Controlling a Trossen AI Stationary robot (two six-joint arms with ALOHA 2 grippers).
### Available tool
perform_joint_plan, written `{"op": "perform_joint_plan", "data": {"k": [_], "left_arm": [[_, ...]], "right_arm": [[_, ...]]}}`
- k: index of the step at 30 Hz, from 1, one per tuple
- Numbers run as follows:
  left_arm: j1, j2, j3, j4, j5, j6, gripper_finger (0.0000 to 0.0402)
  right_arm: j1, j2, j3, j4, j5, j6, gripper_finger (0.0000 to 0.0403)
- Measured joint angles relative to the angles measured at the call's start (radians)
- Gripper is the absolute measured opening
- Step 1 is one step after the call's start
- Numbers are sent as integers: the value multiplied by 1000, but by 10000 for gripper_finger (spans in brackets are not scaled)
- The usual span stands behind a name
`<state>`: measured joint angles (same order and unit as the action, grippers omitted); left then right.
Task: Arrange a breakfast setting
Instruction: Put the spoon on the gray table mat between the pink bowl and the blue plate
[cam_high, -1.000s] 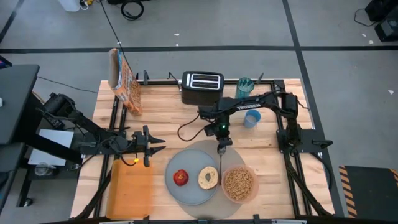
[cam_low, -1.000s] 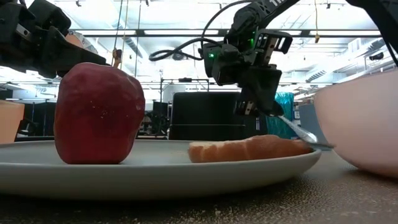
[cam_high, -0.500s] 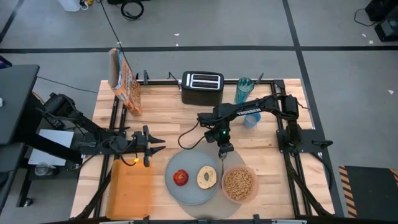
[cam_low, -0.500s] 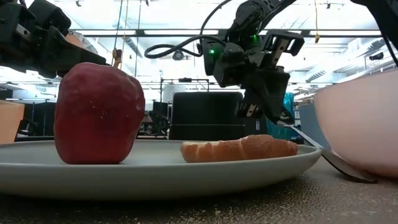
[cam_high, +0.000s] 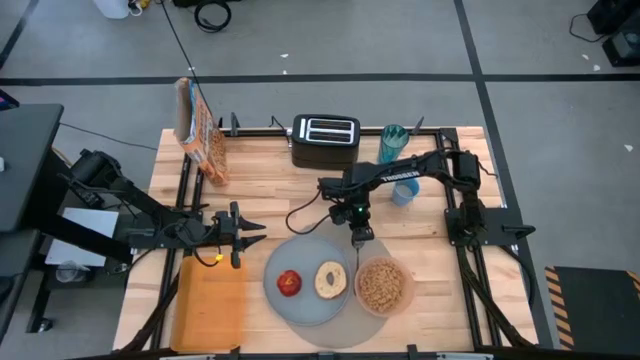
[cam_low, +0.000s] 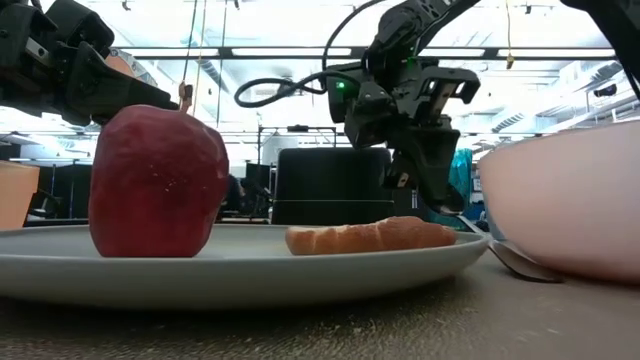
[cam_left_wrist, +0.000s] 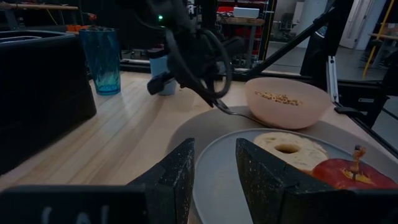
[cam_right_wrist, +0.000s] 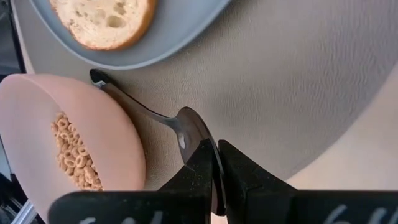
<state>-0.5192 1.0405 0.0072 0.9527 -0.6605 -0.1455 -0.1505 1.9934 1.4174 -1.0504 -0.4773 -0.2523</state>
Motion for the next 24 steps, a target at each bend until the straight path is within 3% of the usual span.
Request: {"op": "perform_joint_plan", "data": {"k": [24], "left_arm": [[0, 0, 0, 0, 0, 0, 125]], "right_arm": [[27, 0, 0, 36, -201, -47, 18]]}}
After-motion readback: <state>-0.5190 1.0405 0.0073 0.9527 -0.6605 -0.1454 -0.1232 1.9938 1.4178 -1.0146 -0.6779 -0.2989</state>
